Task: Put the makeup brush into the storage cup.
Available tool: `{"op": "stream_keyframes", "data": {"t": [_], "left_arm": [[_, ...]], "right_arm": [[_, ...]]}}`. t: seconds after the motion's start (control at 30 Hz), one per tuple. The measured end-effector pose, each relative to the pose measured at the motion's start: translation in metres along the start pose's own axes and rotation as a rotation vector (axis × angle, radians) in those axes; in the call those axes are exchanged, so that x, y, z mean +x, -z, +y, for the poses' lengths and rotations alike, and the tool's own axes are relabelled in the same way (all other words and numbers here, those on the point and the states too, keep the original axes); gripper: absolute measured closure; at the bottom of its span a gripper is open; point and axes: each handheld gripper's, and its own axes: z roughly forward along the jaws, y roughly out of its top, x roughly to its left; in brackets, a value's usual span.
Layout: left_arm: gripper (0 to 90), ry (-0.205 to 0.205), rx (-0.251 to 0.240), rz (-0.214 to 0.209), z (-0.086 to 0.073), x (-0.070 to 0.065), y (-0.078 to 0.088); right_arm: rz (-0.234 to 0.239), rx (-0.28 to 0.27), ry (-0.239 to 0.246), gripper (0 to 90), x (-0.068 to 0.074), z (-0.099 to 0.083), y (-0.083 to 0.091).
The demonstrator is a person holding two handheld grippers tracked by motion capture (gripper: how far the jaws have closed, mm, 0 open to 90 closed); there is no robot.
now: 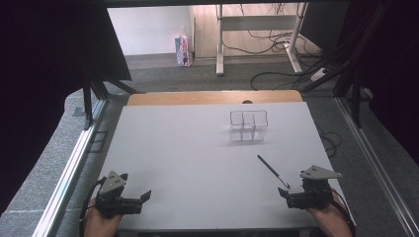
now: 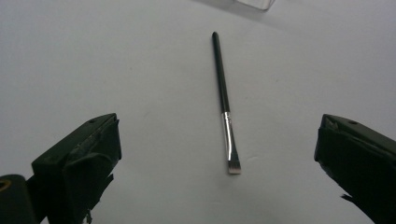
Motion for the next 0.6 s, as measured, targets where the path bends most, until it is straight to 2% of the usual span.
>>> {"op": "stream_keyframes", "data": {"t": [0.13, 0.27, 0.4, 0.5, 0.6], "left_arm": [[0.2, 0.009, -0.021, -0.025, -0.0004, 0.0016, 0.0006], [0.0, -0.014, -0.022, -0.014, -0.0002, 0.0008, 0.0004], [0.0, -0.032, -0.008, -0.001, -0.0007, 0.0001, -0.0004], [0.0, -0.025, -0.020, 0.000, -0.0012, 0.0011, 0.0010], [0.0, -0.009, -0.027, -0.015, -0.0020, 0.0032, 0.0017]], "right_arm": [[-0.001, 0.004, 0.011, 1.4, -0.0002, 0.0001, -0.0013], [0.012, 0.022, -0.005, 0.3, -0.0029, -0.0006, -0.0035], [0.016, 0.012, -0.015, 0.0, -0.0049, -0.0005, -0.0036], [0.032, 0.006, -0.033, 0.0, -0.0064, 0.0001, -0.0037], [0.035, 0.006, -0.029, 0.0, -0.0065, 0.0010, -0.0043]]}}
